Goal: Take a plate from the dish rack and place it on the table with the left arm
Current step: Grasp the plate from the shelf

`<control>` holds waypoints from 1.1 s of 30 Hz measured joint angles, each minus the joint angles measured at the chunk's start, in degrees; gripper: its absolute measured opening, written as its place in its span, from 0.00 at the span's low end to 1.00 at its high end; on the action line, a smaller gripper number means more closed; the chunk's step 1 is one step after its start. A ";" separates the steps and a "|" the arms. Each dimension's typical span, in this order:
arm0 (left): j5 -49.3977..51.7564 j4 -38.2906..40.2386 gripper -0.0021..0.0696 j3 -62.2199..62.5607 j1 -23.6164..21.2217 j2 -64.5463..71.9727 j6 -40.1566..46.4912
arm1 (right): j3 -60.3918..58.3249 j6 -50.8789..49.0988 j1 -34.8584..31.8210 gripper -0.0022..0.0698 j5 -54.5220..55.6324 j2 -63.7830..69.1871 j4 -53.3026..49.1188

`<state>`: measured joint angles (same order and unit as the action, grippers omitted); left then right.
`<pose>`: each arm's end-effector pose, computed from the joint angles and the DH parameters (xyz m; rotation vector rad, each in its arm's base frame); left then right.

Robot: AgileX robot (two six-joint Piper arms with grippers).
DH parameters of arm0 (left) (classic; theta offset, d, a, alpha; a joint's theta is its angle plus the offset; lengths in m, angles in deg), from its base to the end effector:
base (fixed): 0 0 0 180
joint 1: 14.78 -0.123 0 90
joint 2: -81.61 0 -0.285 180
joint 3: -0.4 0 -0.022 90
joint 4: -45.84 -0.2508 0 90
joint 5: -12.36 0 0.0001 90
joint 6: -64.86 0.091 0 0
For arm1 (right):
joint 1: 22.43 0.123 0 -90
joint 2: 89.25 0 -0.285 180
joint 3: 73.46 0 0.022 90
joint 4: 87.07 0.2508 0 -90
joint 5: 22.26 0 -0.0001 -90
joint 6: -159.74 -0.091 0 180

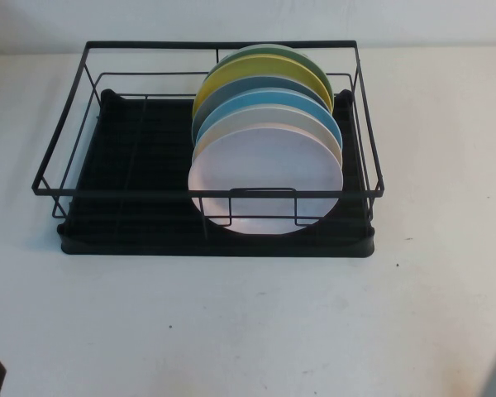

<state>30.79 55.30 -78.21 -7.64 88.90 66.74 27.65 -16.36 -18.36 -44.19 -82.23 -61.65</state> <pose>0.0530 -0.0114 0.1768 0.0375 1.8217 -0.2231 0.0509 0.0183 0.1730 0.1441 1.8618 0.4392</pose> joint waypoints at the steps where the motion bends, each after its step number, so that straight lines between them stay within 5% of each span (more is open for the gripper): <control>1: -1.20 2.34 0.02 -0.11 0.00 0.00 -1.31 | 0.00 0.00 0.00 0.00 0.00 0.00 0.00; 7: -13.52 16.86 0.02 -0.14 0.00 0.00 -11.46 | 0.00 0.00 0.00 0.00 0.00 0.00 0.00; 18: -15.68 19.76 0.02 -0.14 0.00 0.00 -11.42 | 0.00 0.00 0.00 0.00 0.00 0.00 0.00; 26: 10.28 16.37 0.02 16.77 0.00 9.35 0.68 | 0.00 0.00 0.00 0.00 0.00 0.00 0.00; 33: 32.08 12.19 0.02 46.11 0.00 30.36 29.06 | 0.00 0.00 0.00 0.00 0.00 0.00 0.00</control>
<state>62.87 67.49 -32.10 -7.64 119.26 95.80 27.65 -16.36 -18.36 -44.19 -82.23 -61.65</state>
